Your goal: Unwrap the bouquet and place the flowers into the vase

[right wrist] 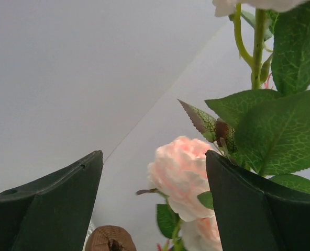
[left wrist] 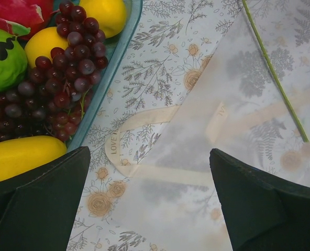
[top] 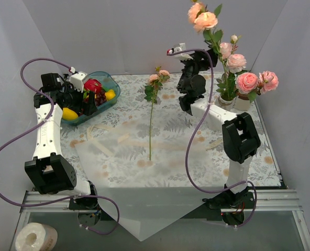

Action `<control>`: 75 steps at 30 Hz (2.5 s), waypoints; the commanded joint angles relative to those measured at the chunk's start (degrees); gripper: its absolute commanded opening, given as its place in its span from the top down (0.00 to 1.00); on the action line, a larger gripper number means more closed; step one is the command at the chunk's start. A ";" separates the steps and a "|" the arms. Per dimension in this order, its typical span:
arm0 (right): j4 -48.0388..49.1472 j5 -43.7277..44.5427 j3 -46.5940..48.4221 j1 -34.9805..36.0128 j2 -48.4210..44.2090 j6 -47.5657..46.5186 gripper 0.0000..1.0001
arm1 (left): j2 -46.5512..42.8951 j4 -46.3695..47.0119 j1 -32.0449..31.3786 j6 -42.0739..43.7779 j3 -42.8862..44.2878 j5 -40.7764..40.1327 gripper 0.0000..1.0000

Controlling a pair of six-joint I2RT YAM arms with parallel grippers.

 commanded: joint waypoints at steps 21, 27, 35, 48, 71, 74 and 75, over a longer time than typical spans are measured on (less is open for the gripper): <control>-32.21 -8.45 -3.09 8.56 -22.15 35.12 0.13 | -4.87 0.58 -0.10 0.04 -1.42 1.13 0.02; -33.72 -4.71 -1.34 17.10 -17.23 28.98 0.10 | -5.13 0.67 -0.10 -0.84 -0.36 0.78 0.02; -42.25 -5.84 -1.24 19.04 -15.47 38.92 0.11 | -6.19 1.02 -0.10 -0.75 -1.06 -0.19 0.02; -39.79 -0.74 -4.84 18.25 -16.43 37.69 0.09 | -6.10 0.76 -0.18 -0.23 -0.62 -0.19 0.02; -55.56 2.42 -12.16 26.15 -19.79 49.35 0.03 | -6.01 0.85 -0.01 -0.93 -0.89 0.86 0.02; -66.11 0.42 -7.32 27.04 -14.34 61.66 0.03 | -6.19 0.67 -0.10 -1.19 -0.80 1.04 0.02; -68.51 -0.21 -3.91 27.04 -11.02 64.38 0.03 | -6.28 0.67 -0.10 -1.19 -0.89 1.13 0.02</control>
